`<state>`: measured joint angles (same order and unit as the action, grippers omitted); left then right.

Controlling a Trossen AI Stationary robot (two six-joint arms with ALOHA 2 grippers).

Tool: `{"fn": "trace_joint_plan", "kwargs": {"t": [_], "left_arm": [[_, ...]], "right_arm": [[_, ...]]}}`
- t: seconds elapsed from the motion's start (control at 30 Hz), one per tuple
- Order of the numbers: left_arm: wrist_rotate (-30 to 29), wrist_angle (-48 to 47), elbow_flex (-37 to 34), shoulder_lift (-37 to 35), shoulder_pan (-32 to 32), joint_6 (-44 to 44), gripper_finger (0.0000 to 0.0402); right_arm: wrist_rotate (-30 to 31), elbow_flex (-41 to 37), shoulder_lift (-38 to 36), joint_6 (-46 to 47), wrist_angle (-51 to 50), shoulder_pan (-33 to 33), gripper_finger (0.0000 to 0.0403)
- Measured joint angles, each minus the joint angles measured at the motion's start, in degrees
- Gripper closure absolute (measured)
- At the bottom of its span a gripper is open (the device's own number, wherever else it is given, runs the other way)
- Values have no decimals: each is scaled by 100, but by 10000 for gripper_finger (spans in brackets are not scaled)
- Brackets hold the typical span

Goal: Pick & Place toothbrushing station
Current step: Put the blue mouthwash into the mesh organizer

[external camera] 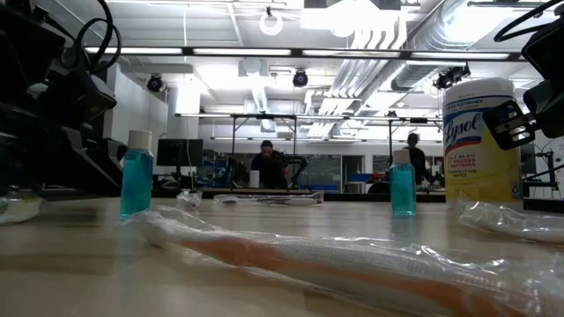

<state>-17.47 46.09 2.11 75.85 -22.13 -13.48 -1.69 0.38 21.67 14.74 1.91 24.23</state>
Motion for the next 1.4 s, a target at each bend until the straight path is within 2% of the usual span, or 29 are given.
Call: {"fn": "trace_joint_plan", "kwargs": {"t": [0.33, 0.67, 0.97, 1.13, 1.4], "left_arm": [[94, 2, 0, 0, 87, 95, 238], [496, 0, 1, 0, 343, 199, 238], [523, 5, 51, 18, 343, 301, 238], [590, 193, 116, 349, 343, 274, 238], [664, 1380, 127, 1296, 343, 265, 238]], "right_arm": [[2, -2, 0, 2, 0, 0, 401], [0, -2, 2, 0, 0, 0, 401], [1, -1, 1, 0, 0, 0, 401], [0, -1, 2, 0, -2, 0, 401], [0, -2, 2, 0, -2, 0, 401]]}}
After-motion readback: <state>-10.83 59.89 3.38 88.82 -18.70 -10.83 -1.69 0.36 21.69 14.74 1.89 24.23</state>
